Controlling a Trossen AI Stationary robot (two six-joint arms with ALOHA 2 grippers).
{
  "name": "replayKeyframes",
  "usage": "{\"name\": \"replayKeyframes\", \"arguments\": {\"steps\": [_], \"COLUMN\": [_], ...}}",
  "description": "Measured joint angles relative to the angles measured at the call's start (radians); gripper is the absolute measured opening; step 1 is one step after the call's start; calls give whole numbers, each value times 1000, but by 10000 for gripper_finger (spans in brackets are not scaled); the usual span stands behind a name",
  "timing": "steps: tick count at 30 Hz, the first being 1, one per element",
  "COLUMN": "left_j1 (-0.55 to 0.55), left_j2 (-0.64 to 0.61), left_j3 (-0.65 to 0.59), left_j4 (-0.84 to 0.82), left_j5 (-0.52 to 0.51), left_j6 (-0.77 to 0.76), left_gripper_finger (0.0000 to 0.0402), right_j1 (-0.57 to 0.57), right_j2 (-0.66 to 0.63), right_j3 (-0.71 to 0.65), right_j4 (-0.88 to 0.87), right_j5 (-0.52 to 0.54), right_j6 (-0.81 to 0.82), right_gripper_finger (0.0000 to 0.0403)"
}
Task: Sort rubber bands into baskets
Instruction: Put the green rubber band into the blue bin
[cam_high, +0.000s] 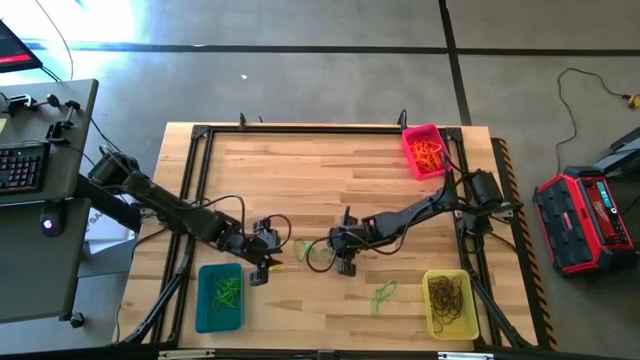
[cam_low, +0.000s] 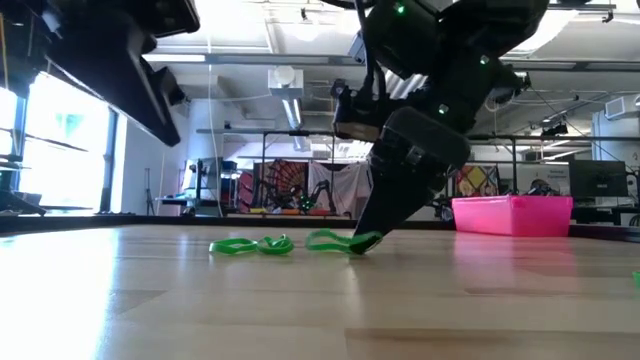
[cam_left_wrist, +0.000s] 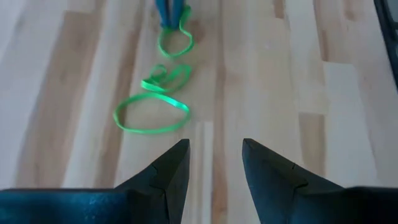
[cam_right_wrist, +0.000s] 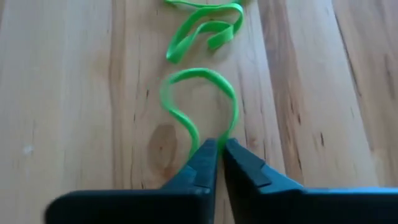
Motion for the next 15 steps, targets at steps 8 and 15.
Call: {"name": "replayKeyframes", "arguments": {"steps": [8, 15], "left_j1": [30, 48], "left_j2": [0, 0], "left_j3": [0, 0], "left_j4": [50, 174], "left_j5": [-92, -192], "left_j6": [15, 44], "left_gripper_finger": [140, 140], "right_j1": [24, 70], "right_j2": [-63, -120], "right_j3": [-5, -4], "right_j4": [-6, 97], "right_j5": [111, 284], "right_j6": [-47, -82], "right_gripper_finger": [3, 1]}}
